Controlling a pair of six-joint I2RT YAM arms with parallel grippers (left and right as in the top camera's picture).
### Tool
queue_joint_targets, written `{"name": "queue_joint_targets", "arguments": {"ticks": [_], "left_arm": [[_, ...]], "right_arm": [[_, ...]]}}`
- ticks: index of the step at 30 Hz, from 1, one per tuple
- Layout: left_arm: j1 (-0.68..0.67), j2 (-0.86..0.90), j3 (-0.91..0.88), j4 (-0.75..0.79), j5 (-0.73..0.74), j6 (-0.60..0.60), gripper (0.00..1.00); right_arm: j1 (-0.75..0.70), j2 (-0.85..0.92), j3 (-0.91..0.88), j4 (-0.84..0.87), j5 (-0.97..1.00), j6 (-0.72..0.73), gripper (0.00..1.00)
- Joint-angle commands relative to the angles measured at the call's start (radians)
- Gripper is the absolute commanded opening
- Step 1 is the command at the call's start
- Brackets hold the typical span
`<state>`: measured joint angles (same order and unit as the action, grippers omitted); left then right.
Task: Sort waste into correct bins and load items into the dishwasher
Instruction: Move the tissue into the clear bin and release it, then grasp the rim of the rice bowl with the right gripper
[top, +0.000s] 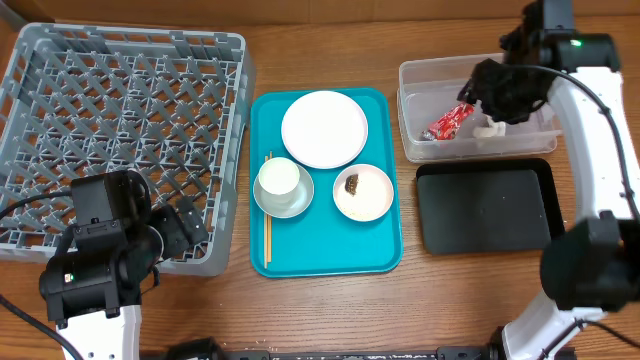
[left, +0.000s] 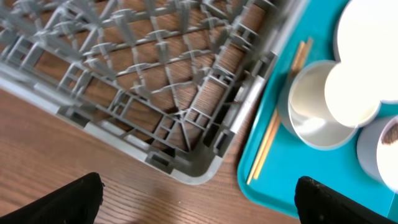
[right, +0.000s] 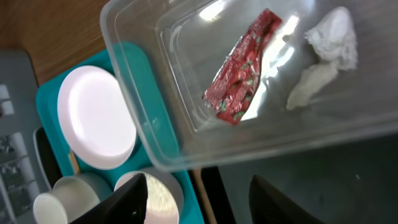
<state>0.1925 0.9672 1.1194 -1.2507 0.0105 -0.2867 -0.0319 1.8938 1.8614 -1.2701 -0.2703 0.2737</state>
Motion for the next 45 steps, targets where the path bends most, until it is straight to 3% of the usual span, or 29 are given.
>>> {"name": "queue_joint_targets", "arguments": {"ticks": [1, 10, 12, 17, 22, 30, 36, 45], "left_arm": [[0.003, 0.000, 0.022, -0.001, 0.091, 0.203, 1.00], [-0.031, -0.002, 0.022, -0.029, 0.216, 0.296, 1.00], [-0.085, -0.002, 0.022, -0.019, 0.200, 0.296, 1.00], [-0.374, -0.002, 0.040, -0.016, 0.027, 0.275, 1.00], [-0.498, -0.002, 0.118, -0.101, 0.023, 0.269, 1.00], [-0.463, -0.014, 0.155, -0.130, -0.155, 0.104, 1.00], [-0.397, -0.015, 0.155, -0.120, -0.143, 0.089, 1.00], [-0.323, -0.014, 0.155, -0.118, -0.141, 0.087, 1.00]], "right_arm": [[-0.055, -0.180, 0.018, -0.089, -0.012, -0.068, 0.54], [-0.116, -0.472, -0.172, -0.150, -0.024, -0.112, 0.56], [-0.103, -0.534, -0.246, -0.125, -0.038, -0.120, 0.61], [-0.014, -0.620, -0.426, -0.077, -0.070, -0.127, 0.61], [0.203, -0.615, -0.528, 0.040, -0.090, -0.114, 0.61], [0.534, -0.491, -0.594, 0.243, 0.046, -0.011, 0.62], [0.634, -0.329, -0.594, 0.298, 0.087, -0.011, 0.53], [0.706, -0.160, -0.594, 0.410, 0.120, -0.011, 0.53]]}}
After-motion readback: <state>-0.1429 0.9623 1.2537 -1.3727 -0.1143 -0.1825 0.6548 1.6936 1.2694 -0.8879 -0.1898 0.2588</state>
